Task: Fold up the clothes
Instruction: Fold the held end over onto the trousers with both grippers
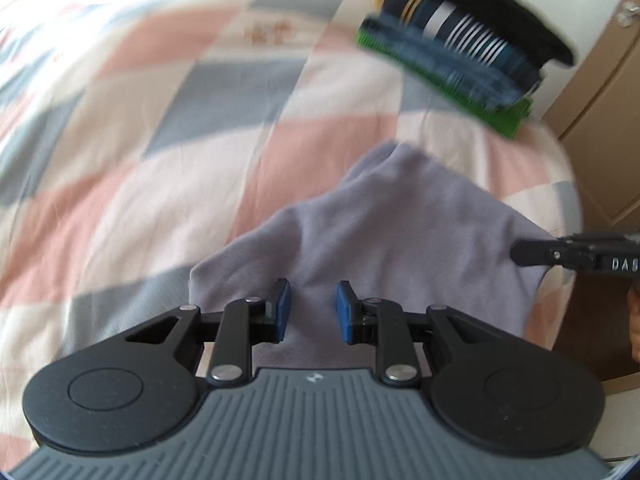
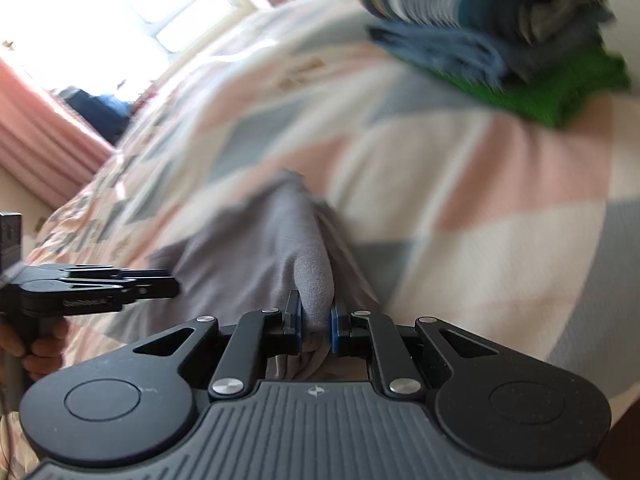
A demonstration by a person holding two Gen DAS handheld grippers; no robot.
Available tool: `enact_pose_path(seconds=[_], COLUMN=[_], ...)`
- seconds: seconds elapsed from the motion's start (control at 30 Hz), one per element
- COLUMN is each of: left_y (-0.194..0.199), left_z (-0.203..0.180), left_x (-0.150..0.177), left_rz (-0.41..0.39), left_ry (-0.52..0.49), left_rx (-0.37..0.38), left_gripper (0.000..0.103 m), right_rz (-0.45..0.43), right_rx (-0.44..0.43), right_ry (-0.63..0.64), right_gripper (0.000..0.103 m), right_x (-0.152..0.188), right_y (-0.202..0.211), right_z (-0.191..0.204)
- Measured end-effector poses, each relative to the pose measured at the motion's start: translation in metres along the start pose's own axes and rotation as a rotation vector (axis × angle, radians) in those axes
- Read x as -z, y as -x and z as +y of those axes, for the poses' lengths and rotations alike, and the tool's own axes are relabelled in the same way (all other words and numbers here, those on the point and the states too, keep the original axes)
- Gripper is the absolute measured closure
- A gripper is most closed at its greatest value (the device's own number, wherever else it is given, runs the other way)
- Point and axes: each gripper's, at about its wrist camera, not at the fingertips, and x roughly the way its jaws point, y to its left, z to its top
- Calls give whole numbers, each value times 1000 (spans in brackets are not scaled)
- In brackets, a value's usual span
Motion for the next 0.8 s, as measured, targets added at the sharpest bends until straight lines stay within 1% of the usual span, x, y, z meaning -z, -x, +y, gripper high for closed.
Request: enact_pose_path(seconds=[0.13,0.27,0.53,0.7,0.8], left_y=[-8,-10,-12,-10,-10], left_z=[-2,-6,-13,-14,-17], left_x=[-11,-17,-21,-23,-22], left_rz=[67,93,103,100,91], left_ry=[14,12,-4,-7,-21], left_rx=[-32,-57,-86,-93,-97], left_gripper=[82,82,82,82,82], right_rz=[15,13,1,-23,-28], right_rx=[12,25,37,39,56], right_ry=[-30,-46,-25,-3,-5], right_gripper=[90,88,87,89,89], right_x=[3,3,5,5,6], right_y=[-11,-14,-6,2,2], right_z=[-6,-11,-6,-2,-5])
